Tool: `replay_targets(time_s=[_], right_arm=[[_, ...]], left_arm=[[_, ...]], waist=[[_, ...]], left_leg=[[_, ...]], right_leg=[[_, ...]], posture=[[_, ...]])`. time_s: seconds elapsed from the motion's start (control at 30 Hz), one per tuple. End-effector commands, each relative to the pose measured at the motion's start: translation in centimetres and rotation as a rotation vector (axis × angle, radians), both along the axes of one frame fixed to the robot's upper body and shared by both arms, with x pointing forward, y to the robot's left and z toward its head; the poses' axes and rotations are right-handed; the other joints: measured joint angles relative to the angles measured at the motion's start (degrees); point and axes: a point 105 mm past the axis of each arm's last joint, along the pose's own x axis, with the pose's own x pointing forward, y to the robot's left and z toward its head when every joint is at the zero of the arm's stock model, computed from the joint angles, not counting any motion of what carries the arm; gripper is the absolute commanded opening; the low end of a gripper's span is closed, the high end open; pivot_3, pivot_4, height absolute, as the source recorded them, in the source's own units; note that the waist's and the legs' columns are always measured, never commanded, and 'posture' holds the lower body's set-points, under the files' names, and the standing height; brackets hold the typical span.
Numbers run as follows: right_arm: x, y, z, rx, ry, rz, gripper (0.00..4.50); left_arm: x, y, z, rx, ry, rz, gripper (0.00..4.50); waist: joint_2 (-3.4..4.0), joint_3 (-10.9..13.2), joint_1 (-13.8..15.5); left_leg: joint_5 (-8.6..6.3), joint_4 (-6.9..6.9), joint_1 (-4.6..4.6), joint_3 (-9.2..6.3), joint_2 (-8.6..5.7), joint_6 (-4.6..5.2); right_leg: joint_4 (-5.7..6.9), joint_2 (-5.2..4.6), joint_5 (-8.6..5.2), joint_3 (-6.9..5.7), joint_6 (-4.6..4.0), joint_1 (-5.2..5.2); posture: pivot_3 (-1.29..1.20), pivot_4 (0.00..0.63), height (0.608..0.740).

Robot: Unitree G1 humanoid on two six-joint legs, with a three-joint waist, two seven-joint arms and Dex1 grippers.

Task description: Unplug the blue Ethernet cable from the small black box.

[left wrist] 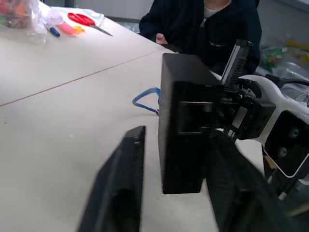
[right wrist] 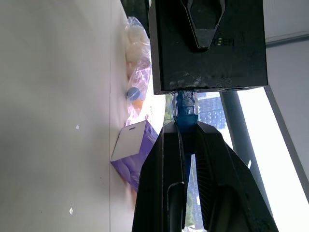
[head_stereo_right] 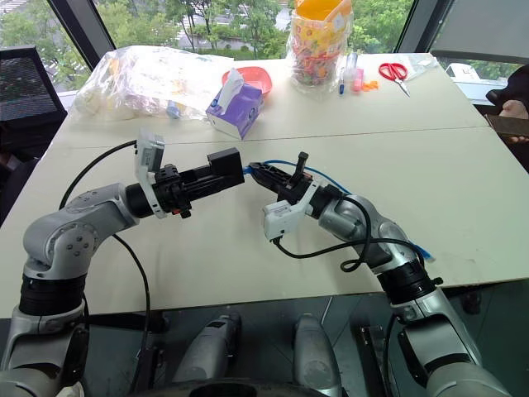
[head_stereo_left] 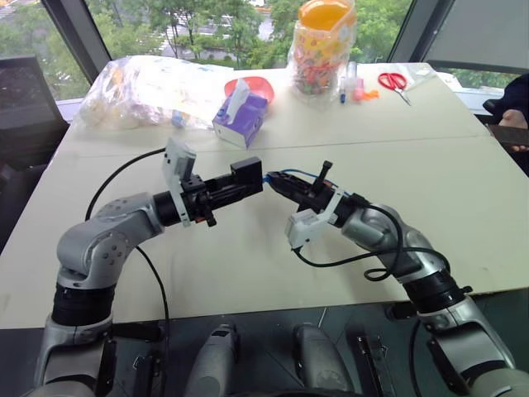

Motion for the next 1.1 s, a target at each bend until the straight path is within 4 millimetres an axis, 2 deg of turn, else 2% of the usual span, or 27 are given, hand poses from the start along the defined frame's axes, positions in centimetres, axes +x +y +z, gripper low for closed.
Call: replay_targets(time_s=[0.03, 0.27, 0.33, 0.4, 0.47, 0.57, 0.77, 0.97, 1.03, 1.1], right_arm=[[-0.6, 0.1, 0.9, 0.022, -0.023, 0.028, 0.0], [-0.2, -0.3, 1.3, 0.03, 0.024, 0.04, 0.0], [-0.1, -0.3, 1.5, 0.034, 0.064, 0.059, 0.87], [0.2, -0.5, 0.8, 0.002, 0.166, 0.068, 1.68], [0.6, -0.9, 0.3, -0.016, 0.273, 0.067, 2.74], [1.6, -1.8, 0.6, 0.035, 0.492, 0.055, 4.39], [1.7, -1.5, 2.9, 0.186, 0.932, 0.161, 4.46], [-0.3, 0.3, 3.7, 0.186, 1.445, 0.303, 4.46], [-0.8, 0.7, 3.9, 0.188, 1.547, 0.336, 4.46], [-1.0, 1.0, 4.0, 0.185, 1.577, 0.355, 4.46]], left_arm=[[0.0, 0.0, 1.2, -0.008, -0.061, 0.006, 0.49], [-0.1, 0.6, 0.8, 0.026, -0.054, 0.01, 0.49], [-0.2, 0.9, 0.7, 0.037, -0.058, 0.009, 0.49], [-0.2, 1.3, 0.7, 0.05, -0.073, 0.004, 0.49], [-0.3, 1.7, 0.8, 0.045, -0.075, -0.004, 0.49], [-0.7, 2.3, 1.0, 0.033, -0.07, -0.034, 0.49], [-1.7, 3.1, 1.1, 0.03, -0.057, -0.109, 0.49], [-2.2, 3.3, 1.6, 0.028, -0.052, -0.168, 0.49], [-2.2, 3.3, 1.8, 0.026, -0.056, -0.172, 0.49], [-2.2, 3.3, 1.8, 0.026, -0.059, -0.17, 0.49]], waist=[[0.0, 0.0, 0.0], [0.0, 0.0, -0.02], [0.0, 0.0, -0.04], [0.0, 0.0, -0.06], [0.0, 0.0, -0.06], [-0.01, 0.01, -0.08], [0.0, 0.03, -0.13], [0.01, 0.04, 0.02], [0.01, 0.04, 0.05], [0.01, 0.04, 0.04]], left_leg=[[0.0, 0.0, 0.0, 0.0, 0.0, 0.0], [0.0, 0.0, 0.0, -0.01, 0.0, 0.0], [0.0, 0.0, 0.0, 0.0, 0.0, 0.0], [0.0, 0.0, 0.0, -0.01, 0.0, 0.0], [0.0, 0.0, 0.0, -0.01, 0.0, 0.01], [-0.01, 0.0, 0.0, -0.02, 0.01, 0.01], [-0.01, -0.02, -0.01, -0.06, 0.03, 0.02], [-0.03, -0.03, -0.11, -0.07, 0.03, 0.02], [-0.04, -0.04, -0.14, -0.07, 0.03, 0.01], [-0.04, -0.05, -0.19, -0.07, 0.03, 0.01]], right_leg=[[0.0, 0.0, 0.0, 0.0, 0.0, 0.0], [0.0, 0.0, 0.0, 0.0, 0.0, 0.0], [0.0, 0.0, 0.0, 0.0, 0.0, 0.0], [-0.01, 0.0, 0.0, -0.01, 0.0, 0.01], [-0.02, 0.0, 0.0, -0.01, 0.0, 0.01], [-0.04, -0.01, 0.0, -0.02, 0.0, 0.03], [-0.04, 0.0, 0.0, -0.06, 0.0, 0.0], [-0.07, -0.02, -0.01, -0.07, -0.01, -0.09], [-0.09, -0.02, -0.01, -0.09, -0.01, -0.12], [-0.1, -0.03, -0.01, -0.09, -0.01, -0.16]], posture=[[0.0, 0.15, 0.728], [0.0, 0.15, 0.728], [0.0, 0.15, 0.728], [0.0, 0.15, 0.728], [0.0, 0.15, 0.728], [0.0, 0.15, 0.728], [0.0, 0.15, 0.728], [0.0, 0.15, 0.728], [0.0, 0.15, 0.728], [0.0, 0.15, 0.728]])
